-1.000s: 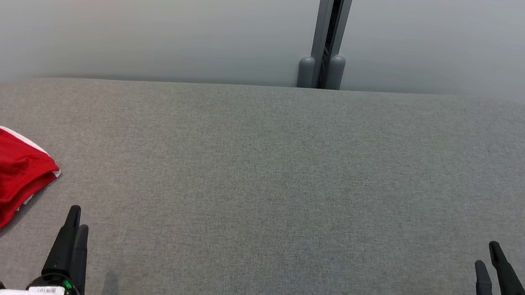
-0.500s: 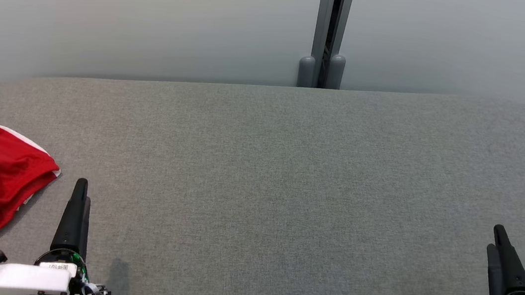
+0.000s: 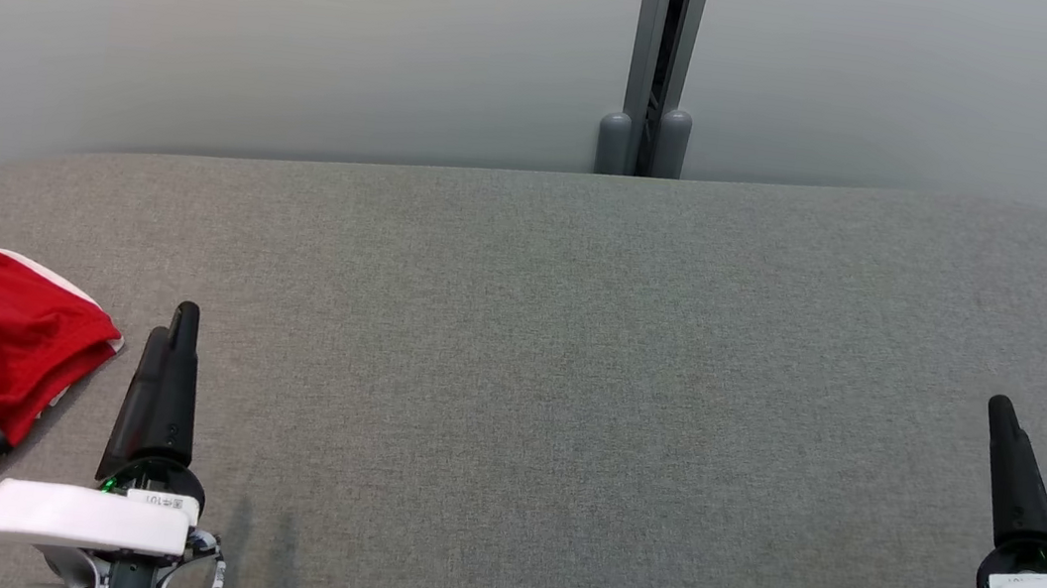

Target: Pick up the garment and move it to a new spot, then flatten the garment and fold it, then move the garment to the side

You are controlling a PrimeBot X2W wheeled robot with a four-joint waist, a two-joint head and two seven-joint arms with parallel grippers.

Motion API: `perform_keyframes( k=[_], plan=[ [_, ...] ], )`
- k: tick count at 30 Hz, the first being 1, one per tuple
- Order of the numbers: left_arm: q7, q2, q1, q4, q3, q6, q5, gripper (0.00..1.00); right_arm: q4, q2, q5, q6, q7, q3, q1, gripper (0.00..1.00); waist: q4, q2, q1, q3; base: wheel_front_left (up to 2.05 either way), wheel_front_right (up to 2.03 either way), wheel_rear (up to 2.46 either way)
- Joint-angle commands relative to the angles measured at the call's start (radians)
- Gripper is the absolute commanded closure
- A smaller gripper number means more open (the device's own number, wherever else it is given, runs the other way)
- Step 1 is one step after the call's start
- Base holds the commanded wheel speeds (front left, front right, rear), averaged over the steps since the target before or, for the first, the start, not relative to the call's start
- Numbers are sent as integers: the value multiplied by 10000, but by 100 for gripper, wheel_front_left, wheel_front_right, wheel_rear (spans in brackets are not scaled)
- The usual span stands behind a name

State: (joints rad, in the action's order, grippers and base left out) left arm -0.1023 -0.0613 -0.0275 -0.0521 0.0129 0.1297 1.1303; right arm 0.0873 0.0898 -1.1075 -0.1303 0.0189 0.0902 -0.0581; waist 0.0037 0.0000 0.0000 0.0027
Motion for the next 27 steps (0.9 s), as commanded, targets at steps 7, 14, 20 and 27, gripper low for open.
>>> perform_keyframes(
  k=[7,14,20,27],
  plan=[
    [-218,-268,-477,204,229,-106,-1992,0,-348,240,1800,-5,-394,-289,-326,0,1,0,0,-9,0,0,0],
    [-375,-524,-610,-99,593,-387,-3566,0,-365,331,3503,-5,-683,-548,-329,0,29,0,0,-18,0,0,0],
    [-327,-670,-673,-278,788,-632,-4590,0,-251,338,4739,-5,-918,-715,-336,0,42,0,0,-24,0,0,0],
    [-298,-789,-749,-476,915,-864,-5519,0,-34,279,5708,-6,-1139,-822,-368,0,48,0,0,-31,0,0,0]
  ],
)
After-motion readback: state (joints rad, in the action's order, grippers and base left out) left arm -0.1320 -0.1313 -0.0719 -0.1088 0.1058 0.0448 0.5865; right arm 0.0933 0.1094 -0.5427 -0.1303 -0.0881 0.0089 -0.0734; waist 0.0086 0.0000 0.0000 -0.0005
